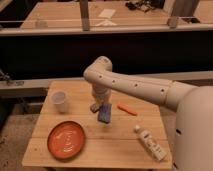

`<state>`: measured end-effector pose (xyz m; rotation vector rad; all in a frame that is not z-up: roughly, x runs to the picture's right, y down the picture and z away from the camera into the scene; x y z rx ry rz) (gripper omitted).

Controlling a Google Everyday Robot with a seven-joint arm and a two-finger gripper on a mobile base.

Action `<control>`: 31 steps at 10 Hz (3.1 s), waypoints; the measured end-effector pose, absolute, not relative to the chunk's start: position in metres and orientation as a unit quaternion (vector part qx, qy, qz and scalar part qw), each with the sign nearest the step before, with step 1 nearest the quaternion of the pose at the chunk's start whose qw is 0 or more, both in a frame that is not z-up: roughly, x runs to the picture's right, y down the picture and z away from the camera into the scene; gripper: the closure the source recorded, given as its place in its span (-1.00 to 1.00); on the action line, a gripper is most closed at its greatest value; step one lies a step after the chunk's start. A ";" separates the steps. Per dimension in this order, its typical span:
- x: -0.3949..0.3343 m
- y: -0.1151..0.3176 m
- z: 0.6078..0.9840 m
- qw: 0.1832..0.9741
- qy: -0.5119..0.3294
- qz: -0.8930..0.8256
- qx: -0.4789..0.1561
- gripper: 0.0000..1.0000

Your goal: Place the white sponge in the ceramic cup

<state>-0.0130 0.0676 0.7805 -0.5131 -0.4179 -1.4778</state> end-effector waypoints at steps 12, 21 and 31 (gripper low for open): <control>-0.097 0.041 0.787 0.648 -0.158 -0.719 -0.193 0.95; -0.150 0.024 0.802 0.618 -0.141 -0.757 -0.158 0.95; -0.192 0.012 0.803 0.600 -0.132 -0.781 -0.114 0.95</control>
